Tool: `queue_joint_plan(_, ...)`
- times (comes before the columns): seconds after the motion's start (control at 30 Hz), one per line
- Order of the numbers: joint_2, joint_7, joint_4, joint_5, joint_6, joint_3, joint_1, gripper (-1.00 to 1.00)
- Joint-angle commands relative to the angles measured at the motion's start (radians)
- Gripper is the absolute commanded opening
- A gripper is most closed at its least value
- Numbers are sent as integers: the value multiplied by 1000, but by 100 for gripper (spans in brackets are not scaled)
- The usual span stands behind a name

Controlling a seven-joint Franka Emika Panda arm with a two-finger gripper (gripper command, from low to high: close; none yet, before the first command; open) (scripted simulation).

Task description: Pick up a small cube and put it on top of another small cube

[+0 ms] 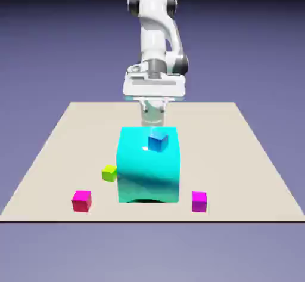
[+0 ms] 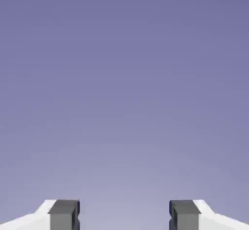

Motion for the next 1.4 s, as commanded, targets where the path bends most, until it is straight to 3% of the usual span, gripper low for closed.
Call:
queue_joint_plan(0.0,25,-23,21,43,-27,-36,24,0)
queue_joint_plan(0.6,469,-428,387,814,-504,-689,457,0)
queue_joint_plan(0.9,736,-337,416,1098,-737,-1014,614,0)
queue_joint_plan(1.37,1064,272,167,1184,-946,-1317,655,0)
